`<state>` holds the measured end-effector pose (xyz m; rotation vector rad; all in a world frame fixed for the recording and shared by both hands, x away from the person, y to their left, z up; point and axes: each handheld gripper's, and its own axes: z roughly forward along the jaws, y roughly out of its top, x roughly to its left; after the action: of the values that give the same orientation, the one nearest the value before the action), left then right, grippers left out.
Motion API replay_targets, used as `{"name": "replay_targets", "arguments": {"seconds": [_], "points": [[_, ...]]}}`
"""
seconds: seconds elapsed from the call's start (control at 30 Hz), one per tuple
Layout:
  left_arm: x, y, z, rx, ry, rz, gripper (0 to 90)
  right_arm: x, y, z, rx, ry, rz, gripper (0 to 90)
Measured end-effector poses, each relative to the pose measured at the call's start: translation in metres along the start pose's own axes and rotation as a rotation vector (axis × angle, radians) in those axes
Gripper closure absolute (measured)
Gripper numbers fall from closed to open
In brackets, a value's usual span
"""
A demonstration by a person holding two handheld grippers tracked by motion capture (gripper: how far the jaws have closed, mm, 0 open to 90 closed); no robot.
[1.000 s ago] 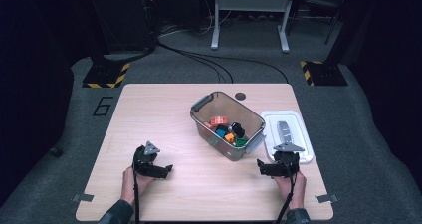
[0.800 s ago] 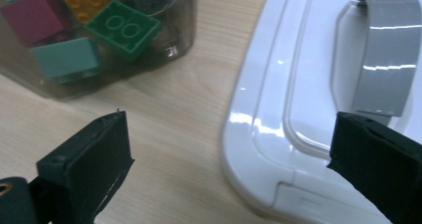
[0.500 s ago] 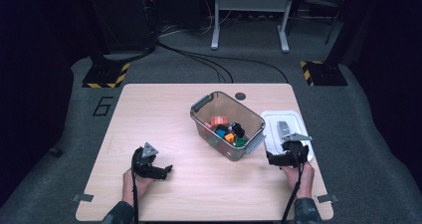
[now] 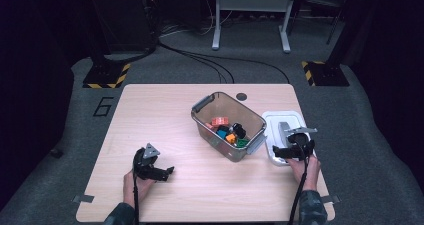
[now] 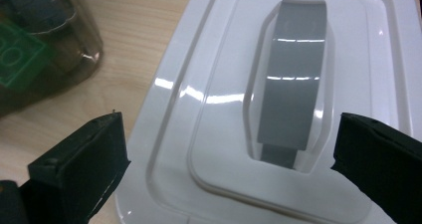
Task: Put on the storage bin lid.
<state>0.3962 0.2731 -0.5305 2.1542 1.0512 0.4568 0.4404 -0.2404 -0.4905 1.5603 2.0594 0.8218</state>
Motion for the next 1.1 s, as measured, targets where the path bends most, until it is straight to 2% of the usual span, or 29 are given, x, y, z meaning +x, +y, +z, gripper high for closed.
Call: {"name": "replay_targets", "arguments": {"seconds": [0.07,0.2,0.33,0.6,0.67,0.73,0.83,1.1], "points": [[0.0,0.0,0.0,0.006,-0.002,0.005,0.0,-0.003,0.002,0.002,0.001,-0.015,0.003,3.2],[0.001,0.0,-0.001,0.015,-0.008,0.009,0.0,-0.009,0.006,0.005,-0.009,-0.024,0.025,14.8],[0.001,0.001,-0.001,0.016,-0.006,0.017,0.0,-0.013,0.011,0.01,-0.024,-0.066,0.023,32.9],[0.001,0.001,-0.001,0.013,-0.007,0.018,0.1,-0.014,0.022,0.022,-0.007,-0.088,0.018,48.1],[0.001,0.0,-0.001,0.012,-0.008,0.016,0.1,-0.014,0.023,0.026,-0.002,-0.107,0.005,52.9],[0.001,0.0,-0.001,0.012,-0.008,0.016,0.1,-0.014,0.022,0.03,0.013,-0.106,-0.003,57.1],[0.0,0.0,-0.001,0.009,-0.008,0.015,0.1,-0.015,0.022,0.031,0.01,-0.108,0.013,64.2],[0.0,0.0,0.0,0.007,-0.008,0.013,0.1,-0.019,0.02,0.025,0.002,-0.099,0.014,67.0]]}}
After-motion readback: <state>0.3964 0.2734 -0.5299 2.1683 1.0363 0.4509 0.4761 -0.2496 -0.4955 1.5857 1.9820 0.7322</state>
